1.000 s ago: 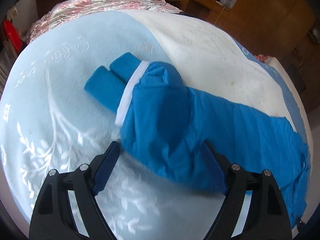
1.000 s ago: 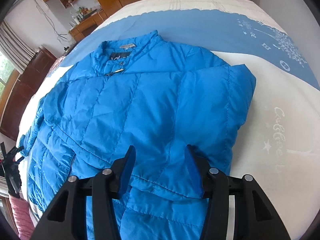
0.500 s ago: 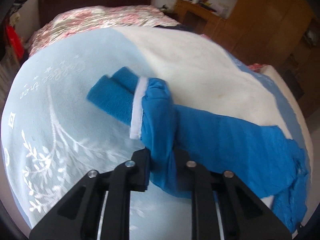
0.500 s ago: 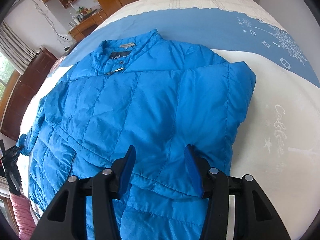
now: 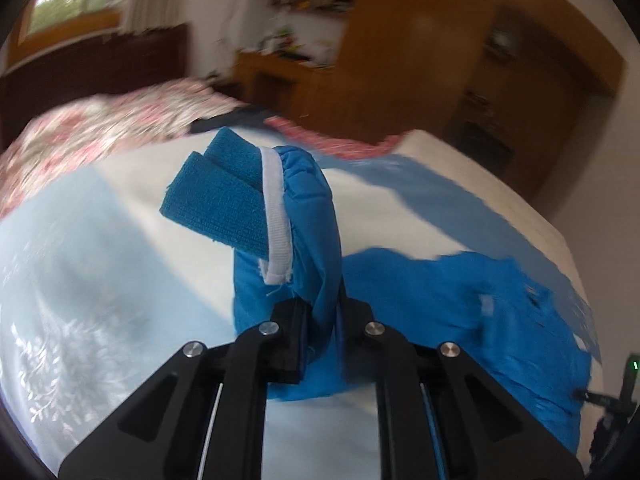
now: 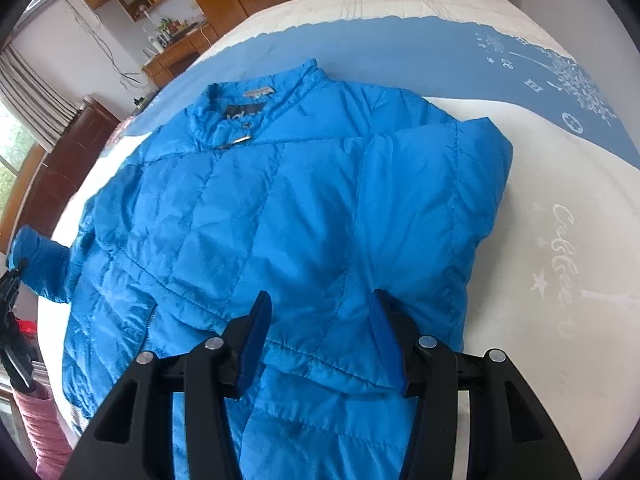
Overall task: Fold large clothes
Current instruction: 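Grasp the other sleeve's white-banded cuff with the left tool and lift it, then fold the held sleeve across the jacket body toward the right tool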
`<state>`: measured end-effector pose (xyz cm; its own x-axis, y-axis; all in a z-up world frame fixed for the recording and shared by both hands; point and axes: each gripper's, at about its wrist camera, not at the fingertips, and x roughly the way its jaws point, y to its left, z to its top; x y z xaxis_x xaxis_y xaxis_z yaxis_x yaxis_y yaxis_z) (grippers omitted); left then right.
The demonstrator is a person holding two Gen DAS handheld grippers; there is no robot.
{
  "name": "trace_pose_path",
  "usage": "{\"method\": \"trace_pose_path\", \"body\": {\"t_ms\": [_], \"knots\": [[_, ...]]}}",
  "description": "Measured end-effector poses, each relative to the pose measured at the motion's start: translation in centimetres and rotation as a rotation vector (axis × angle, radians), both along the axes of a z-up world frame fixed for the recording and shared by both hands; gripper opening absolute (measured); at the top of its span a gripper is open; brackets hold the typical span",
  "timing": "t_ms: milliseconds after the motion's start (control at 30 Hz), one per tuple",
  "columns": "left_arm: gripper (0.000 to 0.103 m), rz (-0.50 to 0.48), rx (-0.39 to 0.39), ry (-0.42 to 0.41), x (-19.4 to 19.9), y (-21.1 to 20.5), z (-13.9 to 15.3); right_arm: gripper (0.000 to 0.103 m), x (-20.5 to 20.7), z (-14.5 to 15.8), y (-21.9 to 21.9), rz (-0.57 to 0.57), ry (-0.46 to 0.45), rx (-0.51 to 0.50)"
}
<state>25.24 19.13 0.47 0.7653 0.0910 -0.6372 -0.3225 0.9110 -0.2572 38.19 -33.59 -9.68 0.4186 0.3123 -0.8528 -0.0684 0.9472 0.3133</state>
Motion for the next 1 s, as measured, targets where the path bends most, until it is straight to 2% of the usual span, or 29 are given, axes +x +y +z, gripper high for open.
{"method": "trace_pose_path", "body": {"t_ms": [233,333,533,667,867,967,1000], "knots": [[0.009,-0.279,0.022,-0.02,3.8,-11.2,1.5,0.051,-0.1,0.1,-0.2,-0.007,0.006,0.003],[0.009,-0.391,0.024,-0.015,5.8,-16.7,1.2,0.051,-0.2,0.2,-0.2,-0.003,0.004,-0.002],[0.009,-0.53,0.05,0.026,9.1,-24.9,-0.8,0.051,-0.2,0.1,-0.4,-0.001,0.007,0.006],[0.009,-0.593,0.067,0.096,11.0,-28.6,-3.7,0.051,-0.3,0.0,-0.5,0.001,0.008,0.011],[0.013,-0.708,0.057,0.244,11.7,-30.6,-9.2,0.051,0.0,-0.1,-0.6,0.001,0.017,0.021],[0.017,-0.731,0.078,0.245,10.9,-30.9,-9.5,0.051,0.1,0.1,-0.4,0.001,0.022,0.019],[0.024,-0.742,0.063,0.246,10.6,-30.9,-9.3,0.052,0.2,0.1,-0.3,0.001,0.022,0.018]]}}
